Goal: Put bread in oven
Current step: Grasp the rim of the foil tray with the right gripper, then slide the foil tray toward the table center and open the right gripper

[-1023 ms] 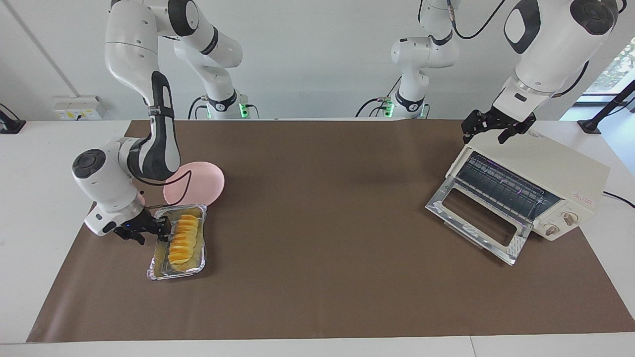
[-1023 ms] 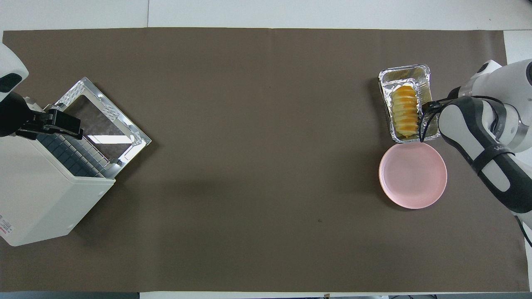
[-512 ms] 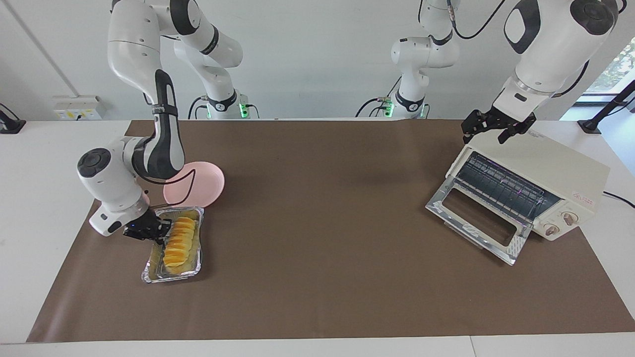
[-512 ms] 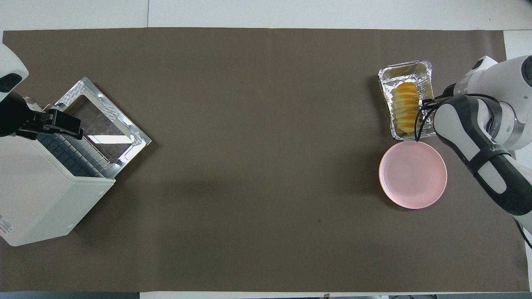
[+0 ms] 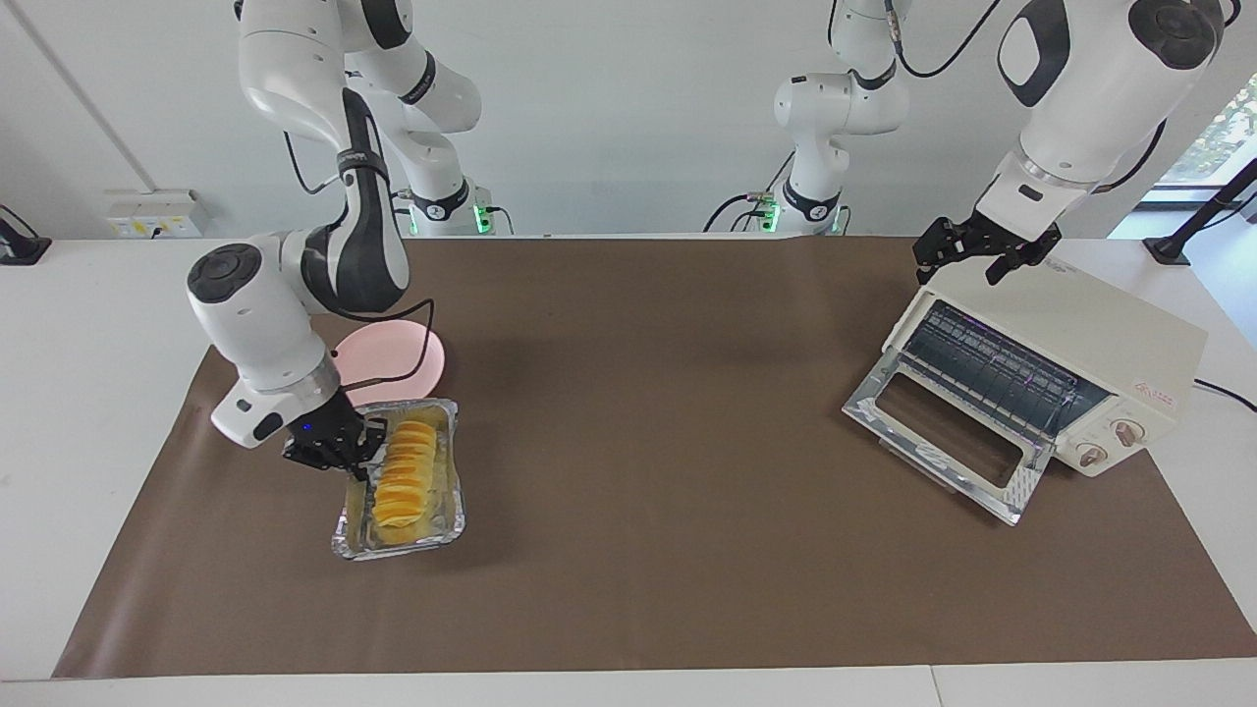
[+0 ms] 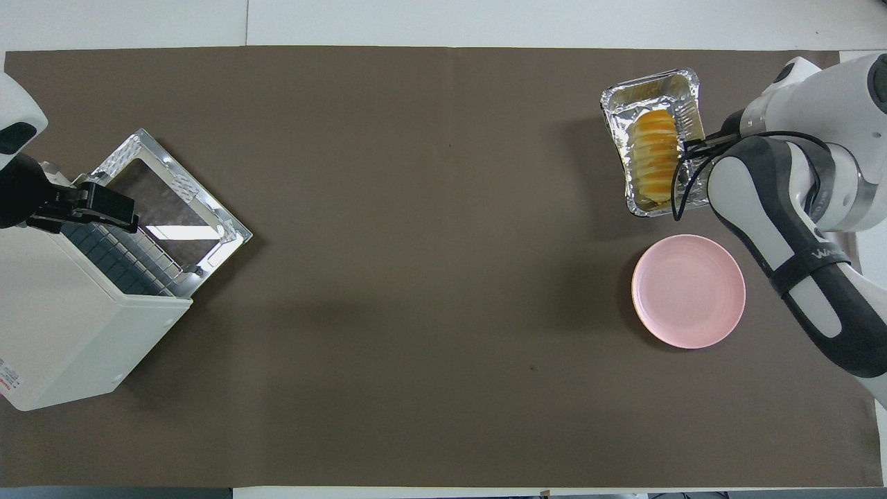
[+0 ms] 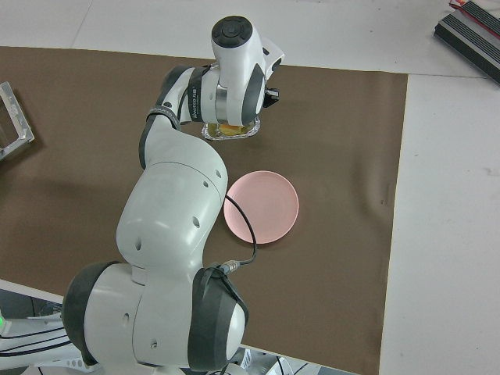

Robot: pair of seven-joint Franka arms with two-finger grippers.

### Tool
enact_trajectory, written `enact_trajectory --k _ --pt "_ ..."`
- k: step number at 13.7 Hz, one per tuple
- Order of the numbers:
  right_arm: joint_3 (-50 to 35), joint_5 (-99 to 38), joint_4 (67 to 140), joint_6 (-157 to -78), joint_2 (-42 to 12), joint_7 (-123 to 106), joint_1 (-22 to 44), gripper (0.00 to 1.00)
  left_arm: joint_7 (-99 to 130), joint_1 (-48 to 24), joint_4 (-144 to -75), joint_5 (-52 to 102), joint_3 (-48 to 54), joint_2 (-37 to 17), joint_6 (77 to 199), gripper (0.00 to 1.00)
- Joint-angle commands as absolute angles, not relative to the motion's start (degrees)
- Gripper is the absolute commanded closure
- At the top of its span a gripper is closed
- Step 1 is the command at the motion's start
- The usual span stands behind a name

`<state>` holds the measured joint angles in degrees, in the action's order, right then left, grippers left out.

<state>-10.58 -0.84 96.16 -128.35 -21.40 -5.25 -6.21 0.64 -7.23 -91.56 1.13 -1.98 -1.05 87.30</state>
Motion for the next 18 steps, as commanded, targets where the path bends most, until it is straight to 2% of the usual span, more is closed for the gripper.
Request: enact_trajectory --k 1,5,8,11,15,16,17,18 --pt "-13.6 -1.1 94.7 -127.3 -21.6 3.7 -2.3 1.0 0.1 -6.6 -93.5 1.1 -1.6 0.5 88.3 0.0" --pt "-13.6 -0.7 94.9 -128.2 -22.5 16.0 7.3 1.0 0.1 -6.6 -93.5 1.1 -1.6 0.5 88.3 0.0" --pt "-13.0 3.3 92.2 -129.9 -27.8 22.5 14.7 1.0 0.1 -6.6 -93.5 1.1 -1.5 0.5 88.3 0.0" --pt "-13.1 5.0 86.5 -130.7 -33.6 28.8 16.8 1.0 0.1 -6.6 -93.5 1.1 -1.6 0.5 88.3 0.0" --pt "-13.1 5.2 87.0 -133.9 -34.4 30.1 17.4 1.0 0.1 -6.6 -93.5 1.1 -1.5 0.5 88.3 0.0" --pt "-13.1 5.3 87.4 -133.9 -34.4 30.3 17.4 0.88 0.1 -6.6 -93.5 1.1 -1.6 0.5 88.3 0.0" --pt "-13.1 5.4 88.1 -134.0 -34.4 30.3 17.5 0.47 0.1 -6.6 -93.5 1.1 -1.5 0.5 88.3 0.0" --pt "-13.0 5.4 88.6 -133.9 -34.3 30.4 17.6 0.24 0.1 -6.6 -93.5 1.1 -1.6 0.5 88.2 0.0"
